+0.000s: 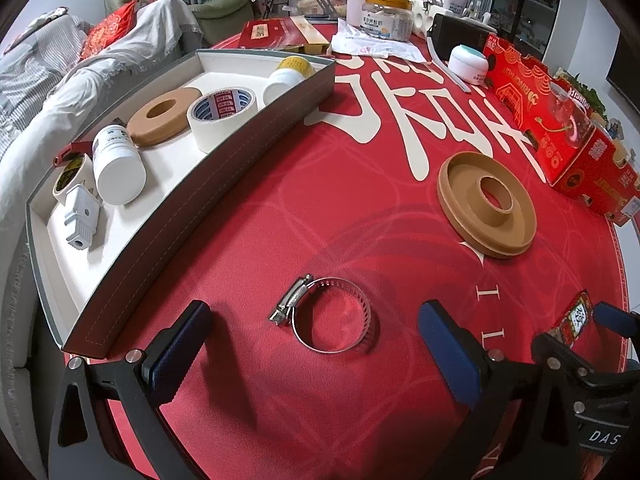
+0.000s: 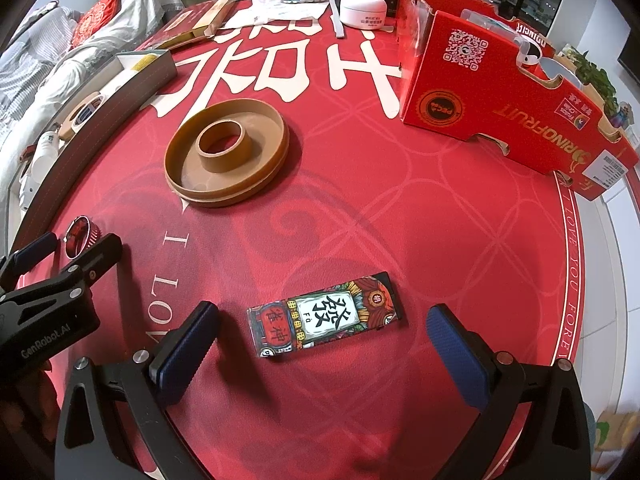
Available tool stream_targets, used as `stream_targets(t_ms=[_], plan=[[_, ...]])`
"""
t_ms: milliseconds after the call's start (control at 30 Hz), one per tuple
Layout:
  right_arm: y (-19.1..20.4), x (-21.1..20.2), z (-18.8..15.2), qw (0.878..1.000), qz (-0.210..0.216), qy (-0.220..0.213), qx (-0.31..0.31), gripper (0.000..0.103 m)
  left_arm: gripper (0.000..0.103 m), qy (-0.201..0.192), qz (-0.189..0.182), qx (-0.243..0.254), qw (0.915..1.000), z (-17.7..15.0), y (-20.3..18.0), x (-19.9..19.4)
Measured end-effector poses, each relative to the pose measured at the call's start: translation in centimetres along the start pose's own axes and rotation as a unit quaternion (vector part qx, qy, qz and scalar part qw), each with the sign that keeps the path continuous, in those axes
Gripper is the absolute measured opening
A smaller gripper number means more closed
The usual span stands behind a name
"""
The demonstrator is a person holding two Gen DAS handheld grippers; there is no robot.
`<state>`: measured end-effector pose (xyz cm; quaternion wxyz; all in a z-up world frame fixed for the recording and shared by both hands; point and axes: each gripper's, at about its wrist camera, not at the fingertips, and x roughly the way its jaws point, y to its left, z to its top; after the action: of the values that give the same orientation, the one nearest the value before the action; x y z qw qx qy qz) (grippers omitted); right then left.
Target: Organize rigid objects
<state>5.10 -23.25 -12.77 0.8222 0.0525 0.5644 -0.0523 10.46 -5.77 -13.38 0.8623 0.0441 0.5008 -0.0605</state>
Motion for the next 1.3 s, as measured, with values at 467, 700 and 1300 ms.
stream_targets(t_ms=[467,700,1300], plan=[[0.2,0.2,0.2,0.998,-0.002,0.064,0.005,0.101,0.064,0.028,-0.013,0.017,0.9994,-0.1,-0.5,-1.3],[2.2,-1.3,-0.4,0.998,0.008,0.051,-0.03,0.045,0.047,0.033,-0.02,0.021,0.999,-0.3,-0.4,-1.9],[-1.9,-2.0,-0.2,0.999,0.038,0.011,-0.017,0.103,0.086,0.025,-0.03,-0.007,0.9992,-0.9,0.4,-1.8]])
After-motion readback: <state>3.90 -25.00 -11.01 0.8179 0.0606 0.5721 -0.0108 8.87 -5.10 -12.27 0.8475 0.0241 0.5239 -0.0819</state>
